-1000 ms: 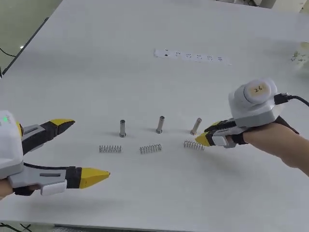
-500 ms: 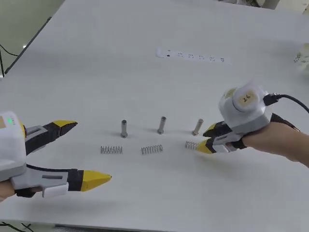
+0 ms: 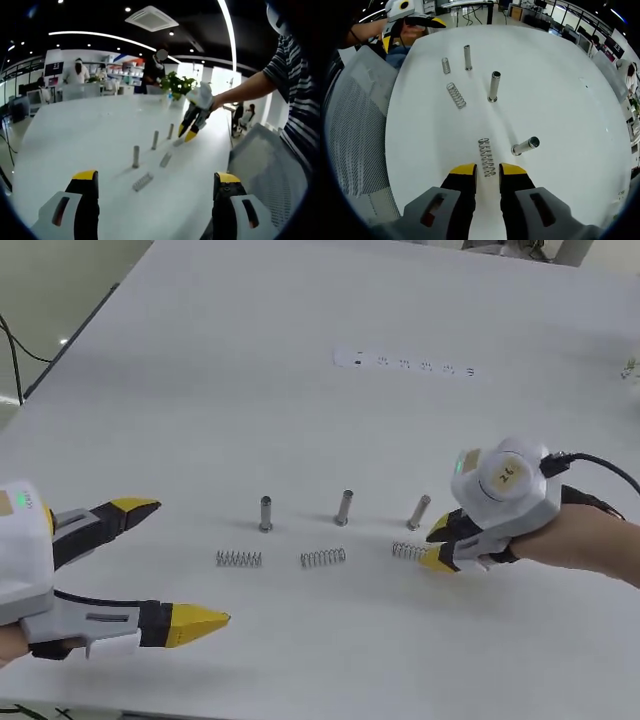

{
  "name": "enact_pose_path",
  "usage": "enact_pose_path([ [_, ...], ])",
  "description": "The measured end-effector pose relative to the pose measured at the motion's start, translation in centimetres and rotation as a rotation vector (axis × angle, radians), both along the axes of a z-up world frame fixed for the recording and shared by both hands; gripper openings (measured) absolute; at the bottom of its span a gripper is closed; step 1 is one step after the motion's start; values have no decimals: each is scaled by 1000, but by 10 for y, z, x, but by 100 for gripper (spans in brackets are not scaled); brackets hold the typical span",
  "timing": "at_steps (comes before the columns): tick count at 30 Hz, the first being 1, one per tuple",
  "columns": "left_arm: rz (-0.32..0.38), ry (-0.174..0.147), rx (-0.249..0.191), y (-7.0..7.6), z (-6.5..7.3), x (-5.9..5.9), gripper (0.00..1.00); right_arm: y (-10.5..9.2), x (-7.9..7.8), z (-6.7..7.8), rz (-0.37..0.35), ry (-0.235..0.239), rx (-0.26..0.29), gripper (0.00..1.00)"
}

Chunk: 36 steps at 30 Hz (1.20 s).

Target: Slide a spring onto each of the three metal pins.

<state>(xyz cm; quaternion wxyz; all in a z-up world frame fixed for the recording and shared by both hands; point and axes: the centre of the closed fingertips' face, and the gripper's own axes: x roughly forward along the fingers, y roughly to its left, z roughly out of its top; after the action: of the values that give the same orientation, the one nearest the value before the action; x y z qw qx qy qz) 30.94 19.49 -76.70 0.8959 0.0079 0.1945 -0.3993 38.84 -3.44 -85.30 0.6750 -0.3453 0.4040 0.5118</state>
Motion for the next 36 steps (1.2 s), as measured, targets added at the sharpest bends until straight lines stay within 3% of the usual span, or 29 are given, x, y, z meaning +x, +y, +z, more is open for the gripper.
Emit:
enact_pose_path([
  [16, -4, 0, 5, -2, 2, -1, 92, -2, 0, -10, 34, 12, -28, 12],
  [36, -20, 5, 2, -6, 0, -5, 90, 0, -3, -7, 53, -6, -13, 8],
])
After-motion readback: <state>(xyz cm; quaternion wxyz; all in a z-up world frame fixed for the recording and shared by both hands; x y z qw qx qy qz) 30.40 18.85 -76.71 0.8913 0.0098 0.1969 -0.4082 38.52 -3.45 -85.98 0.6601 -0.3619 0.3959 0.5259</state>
